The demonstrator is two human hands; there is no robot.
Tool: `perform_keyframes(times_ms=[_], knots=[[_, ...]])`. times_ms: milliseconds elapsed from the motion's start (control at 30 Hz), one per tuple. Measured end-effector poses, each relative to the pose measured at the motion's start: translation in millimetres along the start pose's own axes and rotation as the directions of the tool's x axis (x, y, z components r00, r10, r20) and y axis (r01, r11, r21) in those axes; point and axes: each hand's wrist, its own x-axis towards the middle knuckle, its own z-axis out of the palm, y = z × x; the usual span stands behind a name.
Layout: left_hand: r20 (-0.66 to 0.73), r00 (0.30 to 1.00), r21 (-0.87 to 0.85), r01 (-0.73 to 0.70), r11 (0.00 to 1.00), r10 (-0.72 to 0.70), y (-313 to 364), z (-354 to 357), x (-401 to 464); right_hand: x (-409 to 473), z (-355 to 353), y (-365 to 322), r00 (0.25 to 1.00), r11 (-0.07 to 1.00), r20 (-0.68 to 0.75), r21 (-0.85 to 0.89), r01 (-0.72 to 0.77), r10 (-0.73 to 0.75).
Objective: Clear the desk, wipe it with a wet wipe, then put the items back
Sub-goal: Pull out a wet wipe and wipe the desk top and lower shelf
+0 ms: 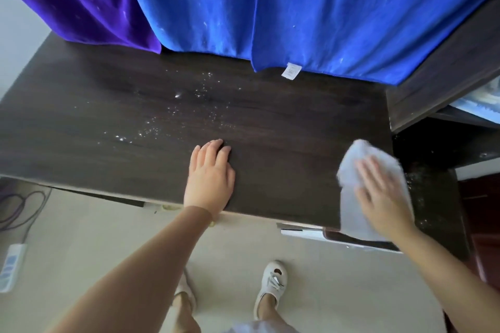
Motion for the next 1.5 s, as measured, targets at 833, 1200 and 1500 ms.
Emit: perform_keyframes(times_ms=[833,1200,1500], knots=[[-0.112,0.978,-0.081,0.168,0.983,-0.176,-250.0,-91.3,26.7,76.8,4.3,-226.9,0.882,0.88,0.006,0.071,-0.47,0.471],[-0.151,0.97,-0.205,0.16,0.966,-0.192,-255.2,-90.3,28.1,133.0,14.5,-478.2,0.968,0.96,0.109,0.194,0.201,-0.225],[-0.098,0.976,-0.105,0.182,0.978,-0.192,-250.7,-92.2,26.7,113.3,0.9,-252.1,0.956,0.956,0.077,0.055,-0.289,0.285]])
